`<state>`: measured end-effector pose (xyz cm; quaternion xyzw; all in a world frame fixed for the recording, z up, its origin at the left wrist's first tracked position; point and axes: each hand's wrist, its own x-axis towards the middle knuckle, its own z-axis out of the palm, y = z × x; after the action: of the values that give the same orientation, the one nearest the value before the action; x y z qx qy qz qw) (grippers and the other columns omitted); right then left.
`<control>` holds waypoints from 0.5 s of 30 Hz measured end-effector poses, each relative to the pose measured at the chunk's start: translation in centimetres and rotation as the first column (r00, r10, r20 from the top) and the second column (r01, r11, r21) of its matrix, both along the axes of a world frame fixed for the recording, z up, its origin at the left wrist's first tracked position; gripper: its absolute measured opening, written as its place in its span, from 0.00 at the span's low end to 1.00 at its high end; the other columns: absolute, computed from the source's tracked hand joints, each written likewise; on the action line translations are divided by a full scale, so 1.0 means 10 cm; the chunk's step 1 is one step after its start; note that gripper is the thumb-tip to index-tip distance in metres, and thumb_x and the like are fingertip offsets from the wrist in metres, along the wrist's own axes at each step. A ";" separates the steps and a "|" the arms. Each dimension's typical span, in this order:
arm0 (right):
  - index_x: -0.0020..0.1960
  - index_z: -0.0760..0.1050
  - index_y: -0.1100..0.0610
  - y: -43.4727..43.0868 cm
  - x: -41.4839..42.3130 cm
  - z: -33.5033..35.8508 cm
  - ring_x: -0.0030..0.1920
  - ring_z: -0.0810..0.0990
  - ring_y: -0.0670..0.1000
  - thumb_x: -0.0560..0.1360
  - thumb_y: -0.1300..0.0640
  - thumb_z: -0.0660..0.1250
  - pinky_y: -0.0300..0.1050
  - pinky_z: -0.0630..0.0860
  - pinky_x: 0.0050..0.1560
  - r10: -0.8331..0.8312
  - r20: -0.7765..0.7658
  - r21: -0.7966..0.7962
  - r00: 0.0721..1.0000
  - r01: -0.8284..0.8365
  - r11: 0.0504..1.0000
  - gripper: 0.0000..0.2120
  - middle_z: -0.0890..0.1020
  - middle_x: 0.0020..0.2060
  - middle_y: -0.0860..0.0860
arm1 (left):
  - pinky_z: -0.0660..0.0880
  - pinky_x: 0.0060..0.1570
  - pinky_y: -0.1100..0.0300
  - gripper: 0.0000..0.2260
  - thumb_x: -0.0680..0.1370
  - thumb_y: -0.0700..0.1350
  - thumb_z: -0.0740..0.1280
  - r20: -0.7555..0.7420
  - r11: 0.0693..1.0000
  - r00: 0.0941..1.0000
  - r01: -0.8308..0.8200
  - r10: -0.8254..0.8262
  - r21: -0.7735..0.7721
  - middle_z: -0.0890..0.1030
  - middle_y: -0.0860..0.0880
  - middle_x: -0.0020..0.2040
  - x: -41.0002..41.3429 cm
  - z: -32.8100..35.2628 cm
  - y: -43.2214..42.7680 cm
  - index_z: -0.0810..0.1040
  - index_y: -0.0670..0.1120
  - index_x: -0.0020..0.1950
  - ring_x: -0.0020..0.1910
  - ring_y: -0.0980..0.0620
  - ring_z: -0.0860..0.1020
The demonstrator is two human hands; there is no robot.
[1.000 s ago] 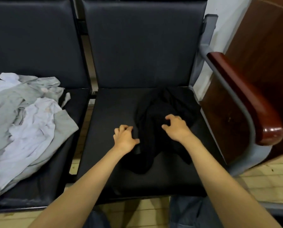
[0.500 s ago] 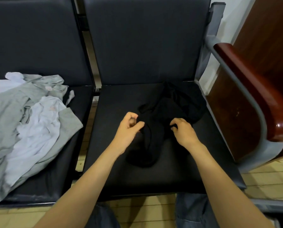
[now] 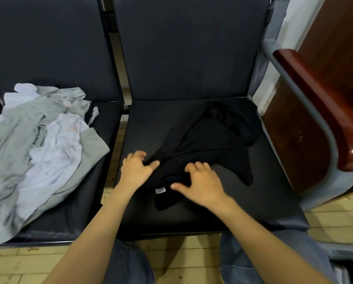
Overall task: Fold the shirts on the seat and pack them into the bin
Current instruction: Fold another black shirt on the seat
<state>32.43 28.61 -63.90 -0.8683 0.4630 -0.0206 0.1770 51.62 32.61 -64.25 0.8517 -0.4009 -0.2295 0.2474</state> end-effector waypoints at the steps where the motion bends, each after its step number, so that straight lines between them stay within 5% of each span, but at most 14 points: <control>1: 0.63 0.69 0.54 0.08 0.05 -0.04 0.62 0.67 0.55 0.74 0.37 0.62 0.50 0.66 0.60 0.038 -0.070 -0.030 0.997 -0.040 0.999 0.26 0.71 0.59 0.53 | 0.63 0.65 0.50 0.23 0.73 0.56 0.71 0.088 0.988 0.995 0.042 -0.056 0.151 0.70 0.45 0.63 -0.02 0.00 0.02 0.74 0.47 0.64 0.66 0.41 0.66; 3: 0.65 0.68 0.54 0.13 0.08 -0.05 0.64 0.65 0.55 0.78 0.46 0.60 0.49 0.65 0.62 0.046 -0.083 -0.063 0.995 -0.051 0.997 0.19 0.70 0.62 0.53 | 0.60 0.65 0.52 0.23 0.74 0.58 0.69 0.196 0.940 0.962 0.121 -0.190 0.319 0.69 0.46 0.64 -0.07 0.01 0.08 0.75 0.47 0.64 0.67 0.43 0.63; 5: 0.65 0.70 0.54 0.06 0.01 0.04 0.64 0.67 0.55 0.79 0.54 0.59 0.50 0.65 0.61 0.048 -0.134 -0.063 0.990 -0.057 0.996 0.16 0.71 0.62 0.53 | 0.66 0.58 0.54 0.17 0.75 0.55 0.68 0.180 0.956 0.959 0.172 -0.217 0.236 0.74 0.45 0.58 -0.09 0.03 0.13 0.77 0.45 0.58 0.62 0.43 0.71; 7: 0.65 0.72 0.54 -0.07 -0.18 0.18 0.65 0.69 0.56 0.78 0.57 0.59 0.50 0.67 0.61 0.049 -0.276 -0.028 0.960 -0.059 0.998 0.16 0.73 0.63 0.52 | 0.72 0.43 0.58 0.09 0.75 0.50 0.70 -0.039 0.984 0.986 0.165 -0.163 0.063 0.79 0.45 0.46 -0.11 0.07 0.20 0.74 0.46 0.45 0.49 0.45 0.78; 9: 0.66 0.73 0.53 -0.23 -0.47 0.36 0.65 0.71 0.56 0.78 0.58 0.61 0.51 0.67 0.63 0.044 -0.429 0.099 0.902 -0.002 0.995 0.17 0.74 0.63 0.53 | 0.72 0.38 0.61 0.12 0.73 0.50 0.72 -0.185 0.981 0.965 0.193 -0.187 0.015 0.80 0.47 0.42 -0.15 0.11 0.25 0.72 0.46 0.44 0.42 0.49 0.79; 11: 0.64 0.74 0.54 -0.37 -0.75 0.54 0.61 0.74 0.54 0.76 0.55 0.67 0.48 0.70 0.61 0.069 -0.457 0.319 0.887 0.091 0.943 0.16 0.76 0.61 0.52 | 0.72 0.45 0.62 0.17 0.70 0.55 0.74 -0.202 0.961 0.944 0.274 -0.261 0.037 0.77 0.51 0.48 -0.21 0.13 0.26 0.74 0.48 0.51 0.49 0.53 0.76; 13: 0.58 0.76 0.53 -0.47 -0.91 0.65 0.55 0.76 0.50 0.75 0.51 0.70 0.43 0.73 0.55 -0.001 -0.312 0.448 0.950 0.148 0.882 0.13 0.78 0.55 0.49 | 0.68 0.59 0.60 0.25 0.69 0.57 0.74 -0.200 0.946 0.926 0.324 -0.319 -0.012 0.70 0.53 0.60 -0.25 0.13 0.17 0.72 0.51 0.62 0.61 0.55 0.67; 15: 0.55 0.77 0.53 -0.58 -0.91 0.66 0.54 0.77 0.53 0.76 0.50 0.67 0.46 0.74 0.54 -0.196 -0.089 0.288 0.976 0.214 0.933 0.10 0.79 0.54 0.51 | 0.61 0.64 0.61 0.24 0.75 0.55 0.69 -0.080 0.926 0.925 0.365 -0.372 -0.095 0.65 0.52 0.65 -0.35 0.15 0.00 0.70 0.49 0.68 0.67 0.54 0.61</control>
<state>23.30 22.83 -57.26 -0.7791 0.5540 0.0561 0.2880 48.10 32.61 -62.71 0.7388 -0.5500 -0.2969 0.2520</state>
